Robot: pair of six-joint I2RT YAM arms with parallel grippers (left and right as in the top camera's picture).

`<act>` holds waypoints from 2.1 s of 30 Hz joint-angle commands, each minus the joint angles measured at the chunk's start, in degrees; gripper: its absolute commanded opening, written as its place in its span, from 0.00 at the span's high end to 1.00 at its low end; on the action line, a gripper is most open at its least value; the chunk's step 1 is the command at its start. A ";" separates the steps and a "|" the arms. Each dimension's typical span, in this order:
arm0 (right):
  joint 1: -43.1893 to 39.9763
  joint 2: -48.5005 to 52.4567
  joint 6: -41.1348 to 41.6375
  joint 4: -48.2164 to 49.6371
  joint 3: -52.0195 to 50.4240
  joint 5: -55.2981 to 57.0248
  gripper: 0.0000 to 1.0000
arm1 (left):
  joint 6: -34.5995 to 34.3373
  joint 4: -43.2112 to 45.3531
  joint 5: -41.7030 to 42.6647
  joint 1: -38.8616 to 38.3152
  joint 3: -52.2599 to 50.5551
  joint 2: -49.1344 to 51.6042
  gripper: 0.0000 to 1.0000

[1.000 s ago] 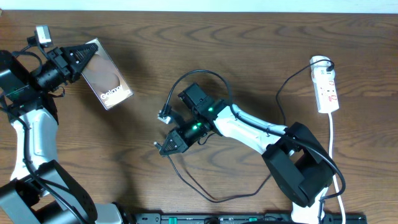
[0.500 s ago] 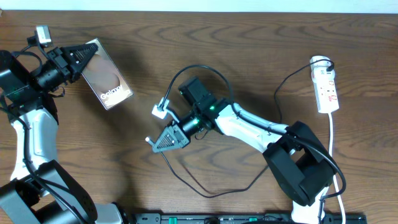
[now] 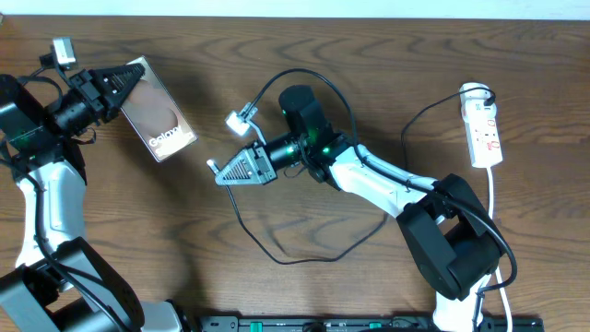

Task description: Plug charger to phone and switch on socket

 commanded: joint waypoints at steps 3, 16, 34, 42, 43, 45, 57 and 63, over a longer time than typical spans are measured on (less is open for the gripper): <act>0.22 0.37 4.37 1.36 0.44 -0.57 0.99 | 0.09 0.70 0.04 -0.74 1.29 -0.83 0.93; 0.07 5.27 0.61 5.31 0.39 -1.09 0.99 | -0.28 2.25 -1.20 -2.64 1.29 -0.83 0.93; 0.87 13.00 24.30 47.06 0.39 -2.40 0.99 | 0.44 2.40 -0.98 -2.67 1.29 -0.83 0.93; 2.01 13.00 25.55 47.45 0.39 -1.01 0.99 | 1.44 2.43 -0.57 -2.73 1.29 -0.83 0.93; 2.16 13.00 25.55 47.78 0.39 -0.74 0.99 | 1.57 2.45 -0.15 -2.86 1.29 -0.83 0.93; 2.40 13.00 25.53 48.26 0.39 -0.44 0.99 | 1.92 2.67 0.81 -3.06 1.31 -0.83 0.93; 2.43 13.00 27.08 52.26 0.39 0.09 0.99 | 2.05 2.82 1.44 -3.26 1.29 -0.83 0.93; 2.43 13.00 27.23 52.28 0.39 1.05 0.99 | 2.08 2.82 1.84 -4.07 1.31 -0.83 0.93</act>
